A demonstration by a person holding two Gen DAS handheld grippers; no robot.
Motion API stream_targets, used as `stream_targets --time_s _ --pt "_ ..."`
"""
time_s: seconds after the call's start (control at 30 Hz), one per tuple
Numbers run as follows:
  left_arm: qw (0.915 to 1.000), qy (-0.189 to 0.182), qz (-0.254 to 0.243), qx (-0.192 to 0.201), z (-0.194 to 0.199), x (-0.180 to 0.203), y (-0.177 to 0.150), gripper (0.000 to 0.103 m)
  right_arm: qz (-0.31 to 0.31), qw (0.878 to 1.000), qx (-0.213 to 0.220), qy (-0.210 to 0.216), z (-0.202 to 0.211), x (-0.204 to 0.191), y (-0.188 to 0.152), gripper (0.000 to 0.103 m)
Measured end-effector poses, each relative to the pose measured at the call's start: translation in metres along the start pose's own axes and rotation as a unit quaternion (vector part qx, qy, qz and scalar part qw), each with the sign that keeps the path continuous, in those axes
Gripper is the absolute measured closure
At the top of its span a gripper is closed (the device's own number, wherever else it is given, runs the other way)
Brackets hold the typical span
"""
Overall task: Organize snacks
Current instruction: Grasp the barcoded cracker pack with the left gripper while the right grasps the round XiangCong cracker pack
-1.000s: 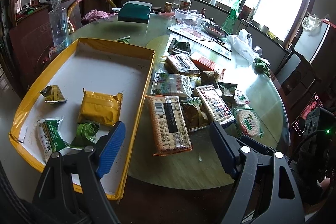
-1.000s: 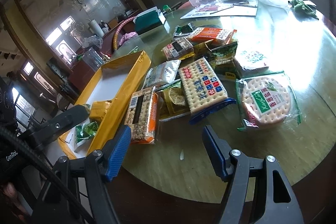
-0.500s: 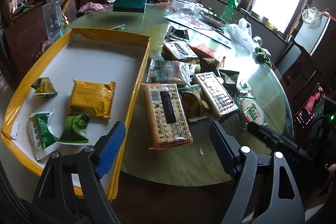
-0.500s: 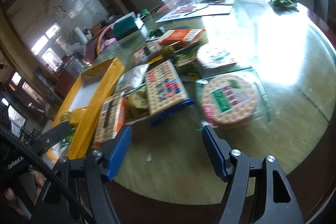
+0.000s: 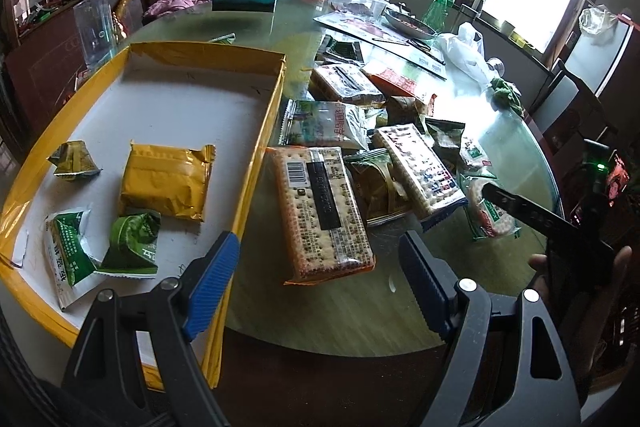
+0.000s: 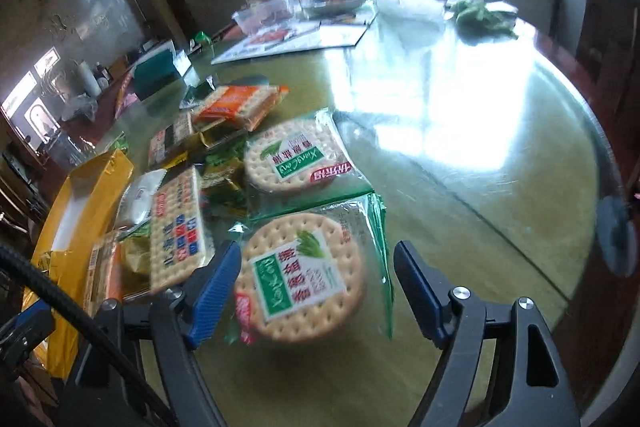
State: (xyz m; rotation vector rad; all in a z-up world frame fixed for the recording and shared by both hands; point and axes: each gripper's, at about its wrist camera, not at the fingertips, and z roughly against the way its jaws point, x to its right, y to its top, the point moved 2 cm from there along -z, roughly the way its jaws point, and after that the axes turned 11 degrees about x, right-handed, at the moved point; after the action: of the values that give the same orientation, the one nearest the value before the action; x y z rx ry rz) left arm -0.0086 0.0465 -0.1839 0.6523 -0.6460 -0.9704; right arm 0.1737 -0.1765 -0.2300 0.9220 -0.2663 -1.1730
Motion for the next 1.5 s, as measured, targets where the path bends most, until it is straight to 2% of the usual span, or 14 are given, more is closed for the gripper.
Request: stream_targets --time_s 0.2,0.33,0.43,0.57,0.67,1.0,1.1,1.2,1.33,1.5 --pt "1.0000 -0.003 0.007 -0.005 -0.002 -0.002 0.002 0.021 0.033 0.999 -0.007 -0.008 -0.009 -0.015 -0.001 0.012" --pt "0.9998 -0.010 0.003 -0.015 -0.005 0.001 0.004 0.021 0.073 0.997 -0.014 -0.025 -0.008 -0.029 -0.009 0.012" --pt "0.9991 -0.012 -0.019 -0.035 -0.011 0.011 0.005 0.021 0.078 0.996 -0.015 -0.030 -0.003 -0.028 -0.015 0.012" --pt "0.9991 -0.015 -0.034 -0.022 -0.007 0.022 0.006 0.021 0.085 0.996 -0.014 -0.033 0.001 -0.027 -0.019 0.012" --pt "0.9982 -0.025 -0.044 -0.031 -0.015 0.030 0.003 0.021 0.085 0.996 -0.013 -0.035 0.002 -0.025 -0.020 0.012" --pt "0.9913 0.036 -0.091 -0.088 -0.062 0.026 -0.003 0.021 0.081 0.996 -0.009 -0.042 0.006 -0.025 -0.023 0.012" --pt "0.9886 0.050 -0.109 -0.091 -0.070 0.027 -0.006 0.026 0.081 0.996 -0.009 -0.044 0.006 -0.026 -0.023 0.012" --pt "0.9882 0.051 -0.116 -0.086 -0.072 0.028 -0.007 0.038 0.081 0.996 -0.009 -0.044 0.006 -0.026 -0.023 0.012" --pt "0.9889 0.050 -0.118 -0.075 -0.067 0.027 -0.010 0.041 0.082 0.996 -0.010 -0.043 0.006 -0.026 -0.023 0.012" --pt "0.9863 0.039 -0.136 -0.085 -0.043 0.030 -0.031 0.042 0.085 0.996 -0.013 -0.040 0.009 -0.026 -0.025 0.012"
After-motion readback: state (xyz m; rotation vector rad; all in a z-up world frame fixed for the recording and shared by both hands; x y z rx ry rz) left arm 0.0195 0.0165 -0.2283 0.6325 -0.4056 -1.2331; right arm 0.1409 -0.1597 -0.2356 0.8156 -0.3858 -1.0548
